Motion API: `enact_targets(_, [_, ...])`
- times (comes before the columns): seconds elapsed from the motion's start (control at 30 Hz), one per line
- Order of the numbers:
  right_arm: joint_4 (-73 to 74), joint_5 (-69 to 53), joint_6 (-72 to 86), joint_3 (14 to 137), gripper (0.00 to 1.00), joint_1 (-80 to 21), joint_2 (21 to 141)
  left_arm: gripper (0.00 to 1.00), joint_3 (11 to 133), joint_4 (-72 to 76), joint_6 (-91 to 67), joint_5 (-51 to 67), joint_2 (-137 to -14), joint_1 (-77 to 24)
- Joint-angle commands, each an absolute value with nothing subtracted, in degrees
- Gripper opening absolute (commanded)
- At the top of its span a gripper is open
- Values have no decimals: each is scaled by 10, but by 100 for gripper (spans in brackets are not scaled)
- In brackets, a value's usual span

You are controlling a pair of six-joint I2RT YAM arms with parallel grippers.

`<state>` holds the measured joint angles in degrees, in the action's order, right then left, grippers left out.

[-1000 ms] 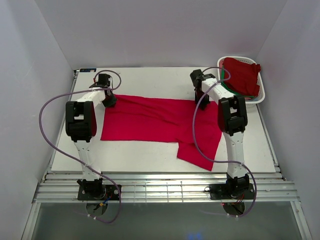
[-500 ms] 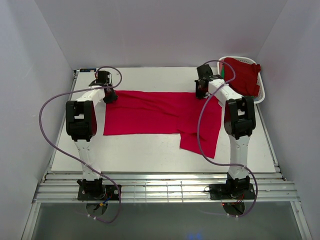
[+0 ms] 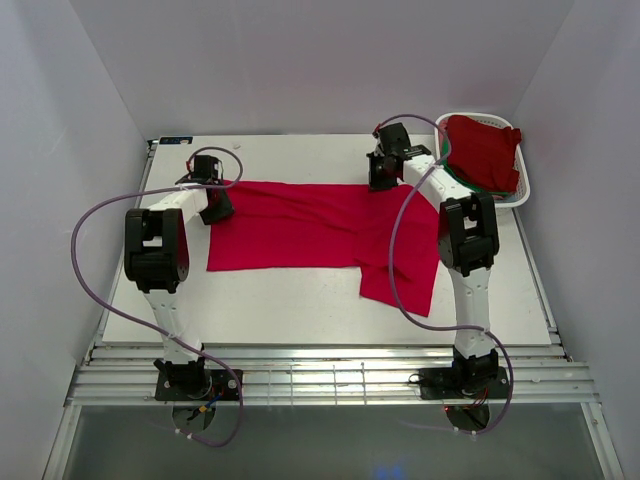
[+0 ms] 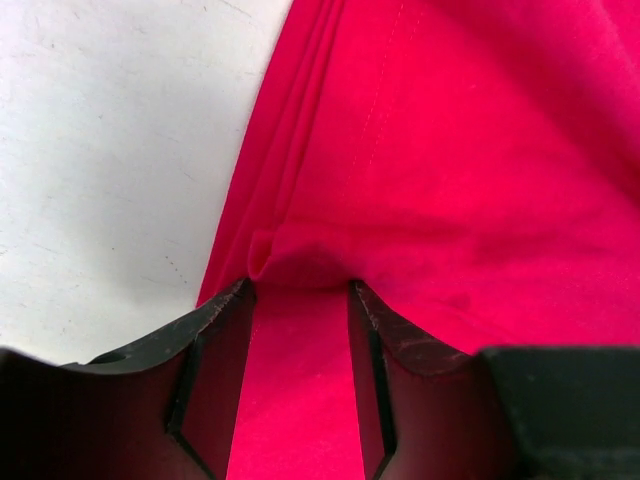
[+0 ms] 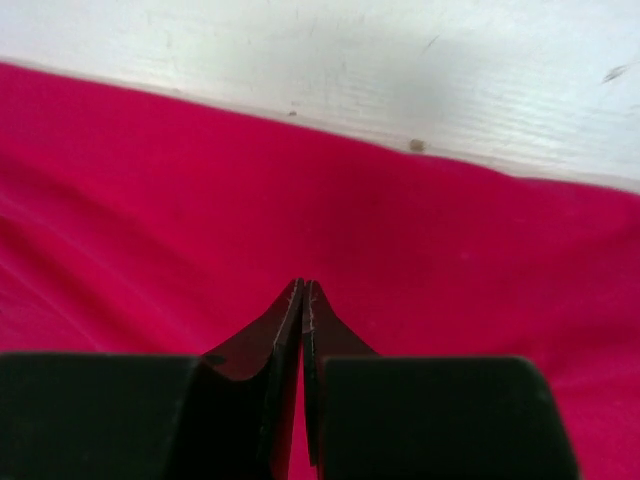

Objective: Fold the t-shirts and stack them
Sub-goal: Fold the flattened tshirt in 1/3 of the way

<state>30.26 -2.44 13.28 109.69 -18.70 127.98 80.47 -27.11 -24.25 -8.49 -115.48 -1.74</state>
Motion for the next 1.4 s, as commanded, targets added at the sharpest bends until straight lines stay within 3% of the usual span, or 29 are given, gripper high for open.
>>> enact_targets(0.0, [309,-54,130,1088,8,-190,1297,53,802,-271,-242,-96,-1143,-19])
enact_targets(0.57, [330,-54,127,1065,8,-190,1325,53,802,-257,-260,-116,-1097,-19])
enact_targets(1.03, [344,-59,119,1049,8,-194,1330,53,809,-237,-255,-124,-1127,-19])
enact_targets(1.13, [344,-57,118,1048,8,-195,1329,45,810,-237,-252,-124,-1135,-19])
enact_targets(1.23, [345,-57,118,1050,8,-195,1332,25,813,-237,-244,-127,-1140,-19])
enact_targets(1.27, [347,-57,118,1051,8,-196,1334,11,811,-237,-243,-133,-1139,-19])
enact_targets(1.33, [352,-58,118,1056,8,-195,1341,1,807,-237,-243,-135,-1129,-19])
enact_targets(1.37, [355,-58,118,1058,8,-195,1344,0,803,-237,-243,-135,-1123,-19])
